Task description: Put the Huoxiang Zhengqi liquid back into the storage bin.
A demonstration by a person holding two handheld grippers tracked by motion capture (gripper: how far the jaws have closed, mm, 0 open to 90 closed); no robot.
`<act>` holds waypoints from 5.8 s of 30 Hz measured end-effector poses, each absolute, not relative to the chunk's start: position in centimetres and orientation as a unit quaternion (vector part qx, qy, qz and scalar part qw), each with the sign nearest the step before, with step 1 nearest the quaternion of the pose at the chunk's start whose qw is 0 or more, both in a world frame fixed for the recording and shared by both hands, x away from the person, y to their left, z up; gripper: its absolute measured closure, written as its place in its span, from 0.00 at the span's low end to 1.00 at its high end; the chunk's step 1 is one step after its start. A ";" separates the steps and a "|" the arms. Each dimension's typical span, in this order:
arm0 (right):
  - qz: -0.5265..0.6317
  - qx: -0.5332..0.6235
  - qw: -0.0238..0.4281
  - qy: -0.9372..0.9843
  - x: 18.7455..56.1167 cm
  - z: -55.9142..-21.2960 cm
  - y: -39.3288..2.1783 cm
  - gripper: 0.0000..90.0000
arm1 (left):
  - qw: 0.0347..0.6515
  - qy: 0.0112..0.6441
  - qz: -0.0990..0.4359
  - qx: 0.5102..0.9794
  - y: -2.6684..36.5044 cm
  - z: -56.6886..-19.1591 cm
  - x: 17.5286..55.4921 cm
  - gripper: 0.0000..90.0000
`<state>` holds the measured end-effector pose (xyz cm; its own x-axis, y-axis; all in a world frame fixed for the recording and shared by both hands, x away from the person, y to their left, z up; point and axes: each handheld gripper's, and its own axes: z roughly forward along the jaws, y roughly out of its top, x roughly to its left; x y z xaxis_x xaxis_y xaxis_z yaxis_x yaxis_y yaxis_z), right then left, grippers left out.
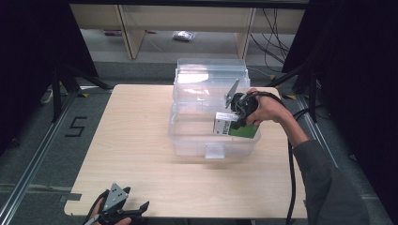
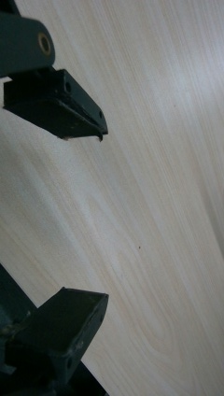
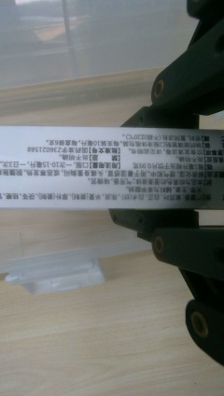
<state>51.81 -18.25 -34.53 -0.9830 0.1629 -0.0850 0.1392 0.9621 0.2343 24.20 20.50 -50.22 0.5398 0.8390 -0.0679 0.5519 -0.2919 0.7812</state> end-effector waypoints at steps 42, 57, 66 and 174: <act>0.090 0.085 0.028 0.992 54.0 -39.7 -18.9 0.71 | 0.389 0.440 0.180 0.789 20.6 -50.2 24.3 0.17; 0.140 0.125 0.018 0.982 53.4 -37.7 -19.4 0.59 | 0.385 0.438 0.178 0.793 20.6 -50.1 24.3 0.17; 0.162 0.150 0.028 0.975 53.3 -36.9 -20.3 0.55 | 0.390 0.443 0.185 0.786 20.6 -50.3 24.4 0.17; 0.384 0.290 0.114 0.869 38.7 -39.3 -23.5 0.27 | 0.385 0.441 0.186 0.789 20.6 -50.2 24.3 0.17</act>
